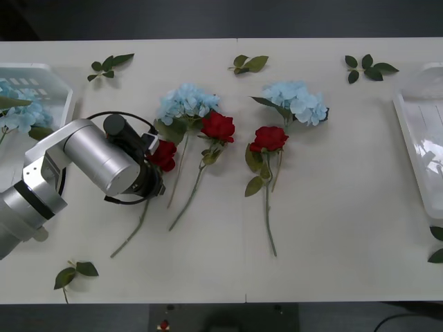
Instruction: Put the red flowers into the right box and the blue flowers into the left box
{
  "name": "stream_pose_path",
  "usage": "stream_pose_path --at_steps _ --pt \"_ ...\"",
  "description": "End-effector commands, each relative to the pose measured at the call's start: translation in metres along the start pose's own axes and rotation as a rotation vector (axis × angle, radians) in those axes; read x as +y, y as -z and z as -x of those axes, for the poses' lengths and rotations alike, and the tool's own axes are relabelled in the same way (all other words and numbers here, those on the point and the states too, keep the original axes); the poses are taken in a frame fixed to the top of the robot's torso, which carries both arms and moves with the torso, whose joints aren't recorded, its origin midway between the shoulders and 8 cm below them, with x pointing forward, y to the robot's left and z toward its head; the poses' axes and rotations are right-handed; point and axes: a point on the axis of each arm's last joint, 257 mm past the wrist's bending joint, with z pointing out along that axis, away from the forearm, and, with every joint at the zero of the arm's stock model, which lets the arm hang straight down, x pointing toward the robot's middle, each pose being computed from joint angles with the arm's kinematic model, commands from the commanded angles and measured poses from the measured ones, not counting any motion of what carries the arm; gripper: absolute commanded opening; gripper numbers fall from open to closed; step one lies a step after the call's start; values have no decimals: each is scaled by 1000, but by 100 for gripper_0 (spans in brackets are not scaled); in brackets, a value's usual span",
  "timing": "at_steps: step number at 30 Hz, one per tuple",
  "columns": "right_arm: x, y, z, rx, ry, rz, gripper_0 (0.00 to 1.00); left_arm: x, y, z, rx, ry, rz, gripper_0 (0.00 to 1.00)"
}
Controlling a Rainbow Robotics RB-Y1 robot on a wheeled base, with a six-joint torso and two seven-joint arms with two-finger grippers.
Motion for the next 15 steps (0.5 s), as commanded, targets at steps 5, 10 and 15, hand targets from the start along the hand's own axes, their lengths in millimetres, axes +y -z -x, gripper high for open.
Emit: stream_pose_path --at_steps 5,10,15 --pt "-15 -12 20 -51 -87 -43 0 -2 11 22 -39 32 8 100" --pt "-20 -16 13 -52 -90 -62 0 -2 8 20 -32 40 7 100" --pt "-21 -16 9 -45 -91 -65 48 -2 6 17 -23 46 6 100"
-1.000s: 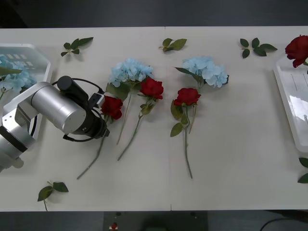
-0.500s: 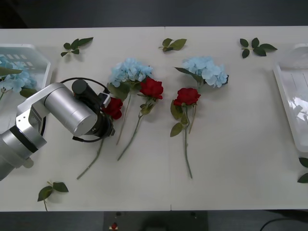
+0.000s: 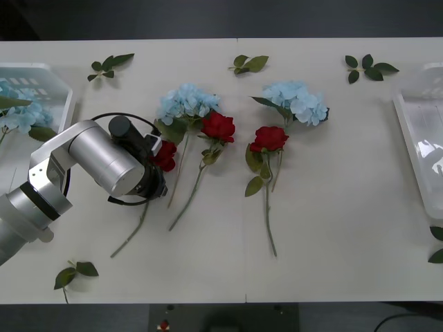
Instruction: Put the red flowers into the right box and the blue flowers into the left box
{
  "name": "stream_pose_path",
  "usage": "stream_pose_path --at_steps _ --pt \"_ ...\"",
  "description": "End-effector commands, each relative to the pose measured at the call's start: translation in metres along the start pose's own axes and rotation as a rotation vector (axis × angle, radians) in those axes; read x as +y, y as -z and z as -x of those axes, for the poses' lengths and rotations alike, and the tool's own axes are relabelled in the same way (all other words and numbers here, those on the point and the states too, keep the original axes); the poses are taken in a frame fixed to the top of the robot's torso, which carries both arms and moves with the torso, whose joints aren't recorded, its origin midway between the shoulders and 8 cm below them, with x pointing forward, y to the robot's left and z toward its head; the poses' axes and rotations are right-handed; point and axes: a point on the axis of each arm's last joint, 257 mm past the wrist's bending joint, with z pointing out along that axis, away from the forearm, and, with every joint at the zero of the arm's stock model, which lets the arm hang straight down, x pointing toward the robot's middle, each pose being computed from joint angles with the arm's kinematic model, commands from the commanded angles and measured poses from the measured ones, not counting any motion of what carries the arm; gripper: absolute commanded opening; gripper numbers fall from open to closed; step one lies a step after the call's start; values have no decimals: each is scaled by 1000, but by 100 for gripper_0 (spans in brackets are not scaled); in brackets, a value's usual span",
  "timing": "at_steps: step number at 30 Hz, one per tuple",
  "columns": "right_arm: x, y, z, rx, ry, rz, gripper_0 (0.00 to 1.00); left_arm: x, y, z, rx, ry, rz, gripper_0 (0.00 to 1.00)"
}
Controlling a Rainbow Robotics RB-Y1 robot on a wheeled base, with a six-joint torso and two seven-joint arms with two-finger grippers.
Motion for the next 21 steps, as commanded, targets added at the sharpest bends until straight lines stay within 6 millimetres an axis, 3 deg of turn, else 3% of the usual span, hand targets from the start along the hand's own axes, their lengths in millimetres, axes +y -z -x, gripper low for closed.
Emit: stream_pose_path --at_steps 1,3,4,5,8,9,10,12,17,21 --pt "-17 3 12 -20 -17 -24 56 2 8 16 -25 47 2 100" --pt "-18 3 10 -15 -22 -24 75 3 7 16 -23 49 4 88" --pt "-17 2 8 -12 -23 -23 80 3 7 16 -23 50 4 84" --pt "-18 3 10 -15 -23 -23 85 3 7 15 -21 51 3 72" --pt "-15 3 9 -16 -35 -12 93 3 6 14 -17 52 4 41" --pt "-14 3 10 -16 -41 -7 93 3 5 13 -15 53 5 34" --pt "-7 2 10 -17 -65 15 96 3 5 12 -12 53 6 19" --pt "7 3 14 -25 -87 50 97 3 4 11 -9 57 3 7" --pt "58 13 32 -30 -160 193 97 4 2 8 0 65 1 0" --pt "98 37 52 1 -290 363 97 4 3 9 1 67 -1 0"
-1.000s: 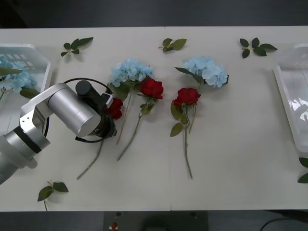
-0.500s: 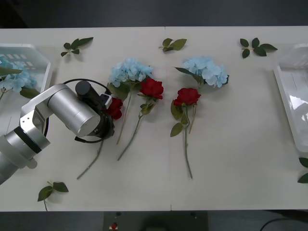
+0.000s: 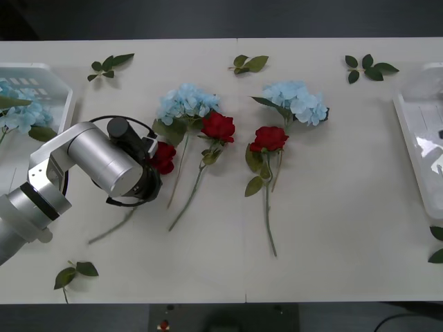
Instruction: Put the red flowers into the right box and the blue flowers into the left box
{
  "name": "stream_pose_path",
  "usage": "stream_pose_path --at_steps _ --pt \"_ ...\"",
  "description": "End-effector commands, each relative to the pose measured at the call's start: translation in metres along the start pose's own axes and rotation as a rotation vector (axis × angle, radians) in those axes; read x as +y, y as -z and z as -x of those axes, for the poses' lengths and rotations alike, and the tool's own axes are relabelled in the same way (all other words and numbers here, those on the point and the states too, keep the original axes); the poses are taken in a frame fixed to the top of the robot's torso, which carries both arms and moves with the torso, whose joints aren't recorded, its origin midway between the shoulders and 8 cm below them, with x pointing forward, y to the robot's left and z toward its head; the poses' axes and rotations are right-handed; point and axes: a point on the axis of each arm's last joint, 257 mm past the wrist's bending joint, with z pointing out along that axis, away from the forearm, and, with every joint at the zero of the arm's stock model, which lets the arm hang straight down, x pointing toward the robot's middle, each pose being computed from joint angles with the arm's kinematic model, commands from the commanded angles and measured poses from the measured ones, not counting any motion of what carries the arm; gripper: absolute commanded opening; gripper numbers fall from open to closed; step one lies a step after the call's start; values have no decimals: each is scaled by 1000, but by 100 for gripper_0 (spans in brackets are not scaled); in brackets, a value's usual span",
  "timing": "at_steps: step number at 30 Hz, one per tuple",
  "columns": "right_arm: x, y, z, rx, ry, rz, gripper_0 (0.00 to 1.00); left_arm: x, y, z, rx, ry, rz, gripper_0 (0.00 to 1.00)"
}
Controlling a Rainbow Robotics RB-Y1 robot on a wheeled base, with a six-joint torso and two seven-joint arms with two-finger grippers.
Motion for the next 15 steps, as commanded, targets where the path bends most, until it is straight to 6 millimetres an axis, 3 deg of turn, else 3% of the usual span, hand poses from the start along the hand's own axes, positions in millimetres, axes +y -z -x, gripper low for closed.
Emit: stream_pose_path --at_steps 1,6,10,15 --pt "31 30 50 -46 -128 148 97 -4 10 19 -30 35 -9 0" --pt "86 52 64 -9 -241 319 97 -3 23 37 -75 43 -24 0" --pt "136 80 78 34 -351 464 98 -5 50 58 -150 32 -56 0" --pt "178 108 81 130 -528 630 99 -14 83 68 -212 30 -157 0"
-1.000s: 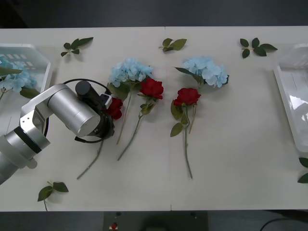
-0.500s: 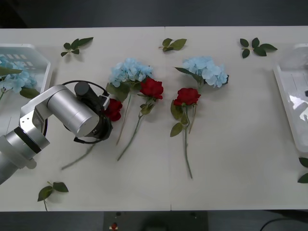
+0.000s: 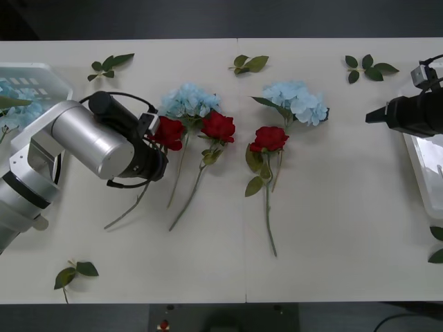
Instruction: Put the red flowers into the right box and the blue flowers into the left box
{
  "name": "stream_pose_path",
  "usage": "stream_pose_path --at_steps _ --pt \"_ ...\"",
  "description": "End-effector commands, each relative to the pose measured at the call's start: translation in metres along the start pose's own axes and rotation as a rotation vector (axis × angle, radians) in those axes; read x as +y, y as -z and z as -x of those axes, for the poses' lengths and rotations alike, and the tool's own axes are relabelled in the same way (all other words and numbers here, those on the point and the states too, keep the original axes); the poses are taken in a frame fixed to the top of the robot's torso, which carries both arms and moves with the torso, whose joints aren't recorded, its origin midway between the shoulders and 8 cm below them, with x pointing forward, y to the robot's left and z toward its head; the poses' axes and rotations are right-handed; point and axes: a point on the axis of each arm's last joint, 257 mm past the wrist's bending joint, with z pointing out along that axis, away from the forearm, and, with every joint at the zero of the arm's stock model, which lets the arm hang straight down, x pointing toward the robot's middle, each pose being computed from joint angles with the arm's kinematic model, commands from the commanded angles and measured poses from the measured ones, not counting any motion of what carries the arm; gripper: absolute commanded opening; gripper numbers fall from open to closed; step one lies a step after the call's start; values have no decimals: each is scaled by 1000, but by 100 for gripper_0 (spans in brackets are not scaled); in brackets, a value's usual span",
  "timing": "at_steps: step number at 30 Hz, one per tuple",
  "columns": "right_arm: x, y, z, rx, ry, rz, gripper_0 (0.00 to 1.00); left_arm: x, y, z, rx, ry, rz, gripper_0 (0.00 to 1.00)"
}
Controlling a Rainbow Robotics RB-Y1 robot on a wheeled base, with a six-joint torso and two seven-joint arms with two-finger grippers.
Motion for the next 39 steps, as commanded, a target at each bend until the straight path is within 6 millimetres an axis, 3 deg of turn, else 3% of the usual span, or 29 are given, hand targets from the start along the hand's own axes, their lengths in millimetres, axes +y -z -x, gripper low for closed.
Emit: stream_pose_path --at_steps 1,9,15,19,26,31,37,39 --pt "24 24 15 7 -111 77 99 -3 42 24 -88 -20 -85 0" --pt "73 12 4 43 -136 131 100 -31 101 29 -126 11 -318 0" --pt "103 -11 -8 44 -98 80 100 -74 143 37 -123 94 -568 0" --pt "116 -25 -20 55 -78 51 100 -100 161 42 -126 122 -689 0" --pt "158 -55 -33 52 -19 6 100 -143 202 68 -152 190 -943 0" --pt "181 -69 -38 47 -6 -10 100 -163 225 90 -189 203 -1042 0" --pt "198 -75 -31 17 -26 16 100 -182 238 120 -231 207 -1091 0" --pt "194 -70 -22 -1 -21 34 100 -188 241 132 -235 218 -1117 0"
